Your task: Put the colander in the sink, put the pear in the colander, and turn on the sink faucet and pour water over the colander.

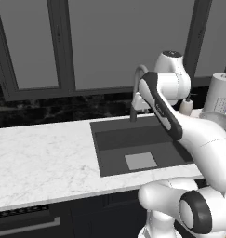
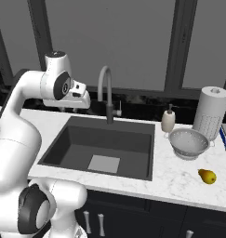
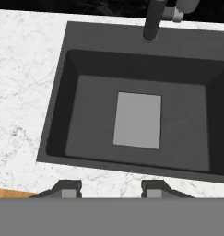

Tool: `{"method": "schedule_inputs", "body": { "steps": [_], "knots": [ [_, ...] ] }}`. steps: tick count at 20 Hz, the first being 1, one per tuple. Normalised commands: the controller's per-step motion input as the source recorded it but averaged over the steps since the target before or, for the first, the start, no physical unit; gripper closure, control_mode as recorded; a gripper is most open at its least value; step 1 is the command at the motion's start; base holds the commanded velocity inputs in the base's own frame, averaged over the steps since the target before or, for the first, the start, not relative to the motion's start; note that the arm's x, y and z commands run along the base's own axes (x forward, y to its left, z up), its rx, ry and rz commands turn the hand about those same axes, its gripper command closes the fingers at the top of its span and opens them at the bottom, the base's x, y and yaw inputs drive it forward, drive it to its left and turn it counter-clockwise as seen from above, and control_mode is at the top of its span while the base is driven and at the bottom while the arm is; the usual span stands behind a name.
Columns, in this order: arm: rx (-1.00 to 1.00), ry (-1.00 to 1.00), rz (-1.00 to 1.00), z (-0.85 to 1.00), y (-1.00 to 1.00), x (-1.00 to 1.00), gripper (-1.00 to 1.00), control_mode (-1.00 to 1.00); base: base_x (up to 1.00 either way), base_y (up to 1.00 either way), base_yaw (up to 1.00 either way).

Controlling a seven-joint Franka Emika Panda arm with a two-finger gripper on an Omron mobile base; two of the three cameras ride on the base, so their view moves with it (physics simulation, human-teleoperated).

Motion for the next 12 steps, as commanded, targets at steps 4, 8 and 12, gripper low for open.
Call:
{"method": "schedule_inputs", "body": {
  "steps": [4, 8, 12],
  "knots": [
    [0.00, 0.00, -0.06, -0.01, -0.08, -0.26, -1.00, -1.00, 0.00, 0.00, 0.00],
    [0.00, -0.02, -0.20, -0.16, -0.39, -0.47, -1.00, -1.00, 0.00, 0.00, 0.00],
    [0.01, -0.02, -0.23, -0.16, -0.51, -0.44, -1.00, -1.00, 0.00, 0.00, 0.00]
  ]
}}
